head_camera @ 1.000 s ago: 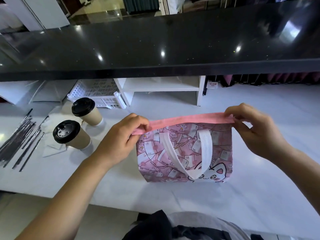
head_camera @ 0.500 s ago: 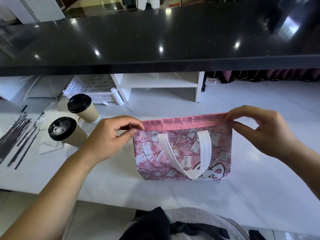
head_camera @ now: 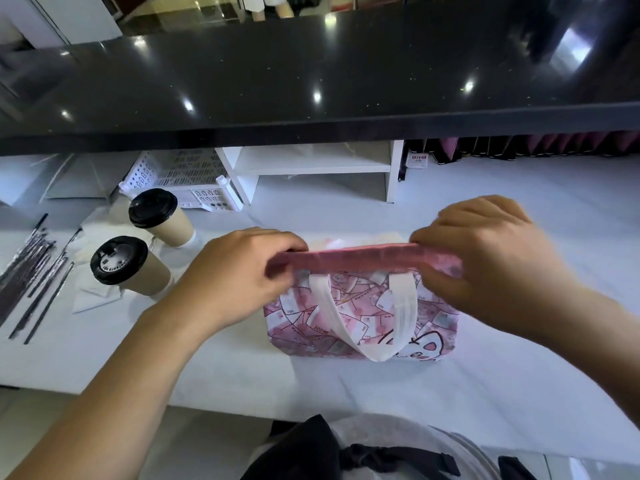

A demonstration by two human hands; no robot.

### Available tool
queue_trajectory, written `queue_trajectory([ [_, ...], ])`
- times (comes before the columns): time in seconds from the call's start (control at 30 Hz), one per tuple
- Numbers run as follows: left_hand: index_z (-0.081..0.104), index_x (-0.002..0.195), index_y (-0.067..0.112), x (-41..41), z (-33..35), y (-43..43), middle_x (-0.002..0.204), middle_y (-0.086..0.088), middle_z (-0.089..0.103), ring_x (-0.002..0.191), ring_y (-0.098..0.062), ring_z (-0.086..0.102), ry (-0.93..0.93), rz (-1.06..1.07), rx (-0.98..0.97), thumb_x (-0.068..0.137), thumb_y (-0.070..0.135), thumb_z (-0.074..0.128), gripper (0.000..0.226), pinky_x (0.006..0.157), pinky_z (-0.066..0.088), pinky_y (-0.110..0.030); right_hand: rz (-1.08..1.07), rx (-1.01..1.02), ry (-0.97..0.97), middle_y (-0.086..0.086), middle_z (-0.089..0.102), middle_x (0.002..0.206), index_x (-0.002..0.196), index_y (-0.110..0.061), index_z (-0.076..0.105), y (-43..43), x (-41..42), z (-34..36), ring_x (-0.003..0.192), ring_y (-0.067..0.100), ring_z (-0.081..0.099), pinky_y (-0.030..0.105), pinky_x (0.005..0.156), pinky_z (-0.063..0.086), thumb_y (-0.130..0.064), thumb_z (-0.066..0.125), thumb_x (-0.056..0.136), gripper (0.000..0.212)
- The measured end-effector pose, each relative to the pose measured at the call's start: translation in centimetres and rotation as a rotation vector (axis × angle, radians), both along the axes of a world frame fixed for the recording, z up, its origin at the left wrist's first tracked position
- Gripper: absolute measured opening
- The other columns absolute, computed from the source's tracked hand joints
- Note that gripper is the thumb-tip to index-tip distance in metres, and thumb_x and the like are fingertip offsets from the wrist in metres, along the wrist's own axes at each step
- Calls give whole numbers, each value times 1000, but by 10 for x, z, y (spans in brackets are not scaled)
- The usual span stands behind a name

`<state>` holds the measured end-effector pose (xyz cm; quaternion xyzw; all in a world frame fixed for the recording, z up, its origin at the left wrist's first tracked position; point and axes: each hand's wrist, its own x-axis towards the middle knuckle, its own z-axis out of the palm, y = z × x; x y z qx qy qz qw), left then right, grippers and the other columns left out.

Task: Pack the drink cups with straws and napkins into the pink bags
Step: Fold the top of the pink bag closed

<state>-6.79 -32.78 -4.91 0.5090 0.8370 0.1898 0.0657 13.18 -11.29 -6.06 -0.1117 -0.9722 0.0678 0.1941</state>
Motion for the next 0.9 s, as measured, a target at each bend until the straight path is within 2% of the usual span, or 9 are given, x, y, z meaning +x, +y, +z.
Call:
queue_trajectory([
  [0.1, 70, 103, 38, 9, 6, 22, 95, 16, 69, 91, -11, 62, 92, -58, -41, 87, 32, 70, 17, 74, 49, -35, 44, 19, -77, -3, 67, 77, 83, -27, 74, -14, -24, 2, 79, 30, 63, 39, 75, 47, -47, 52, 87, 30],
  [0.2, 71, 101, 38, 15, 5, 37, 93, 13, 69, 92, -14, 63, 131, -82, -37, 88, 42, 69, 13, 73, 49, -34, 101, 47, -36, -1, 64, 69, 72, -22, 72, -25, -46, -6, 69, 31, 62, 37, 67, 43, -39, 71, 82, 20],
  [0.27, 72, 103, 38, 20, 1, 44, 92, 11, 68, 91, -16, 64, 177, -99, -29, 90, 44, 67, 15, 67, 42, -31, 110, 44, 16, -1, 58, 59, 62, -19, 69, -28, -55, -12, 57, 30, 60, 35, 62, 43, -29, 84, 72, 21],
  [0.33, 73, 105, 40, 19, -3, 47, 90, 10, 69, 90, -19, 64, 214, -125, -16, 91, 44, 66, 16, 64, 39, -31, 122, 19, 36, -2, 55, 56, 61, -18, 69, -25, -56, -16, 53, 29, 58, 34, 61, 39, -26, 85, 70, 20],
  [0.47, 78, 101, 39, 2, -7, 42, 84, 12, 72, 83, -17, 67, 96, -163, 35, 87, 44, 72, 16, 64, 45, -30, 144, -25, 28, -6, 62, 62, 72, -24, 75, -6, -44, -13, 61, 29, 61, 35, 65, 41, -34, 66, 79, 15],
  [0.63, 78, 102, 38, -23, -5, 21, 91, 23, 74, 83, 3, 68, -78, -193, 59, 81, 58, 66, 31, 72, 55, -30, 170, -72, 12, -8, 69, 67, 79, -25, 79, 23, -16, -6, 65, 23, 65, 32, 72, 41, -34, 68, 79, 15],
  [0.7, 79, 101, 36, -31, -5, 12, 88, 26, 73, 82, 7, 68, -124, -167, 78, 81, 51, 74, 26, 74, 54, -25, 162, -103, 20, -6, 71, 72, 82, -24, 80, 37, -4, -8, 70, 23, 66, 34, 75, 43, -33, 68, 79, 15],
  [0.8, 78, 98, 33, -41, -6, 1, 85, 23, 75, 85, 5, 69, -187, -103, 135, 78, 18, 82, 25, 76, 51, -14, 173, -179, 35, -4, 75, 86, 89, -21, 81, 52, 12, -15, 80, 20, 69, 43, 87, 49, -39, 62, 86, 27],
  [0.9, 77, 93, 32, -44, -8, -7, 93, 20, 75, 85, 5, 71, -263, -59, 162, 77, 9, 82, 28, 77, 50, -8, 210, -250, 49, -8, 77, 97, 98, -16, 80, 56, 21, -23, 86, 8, 70, 49, 101, 46, -39, 54, 92, 35],
])
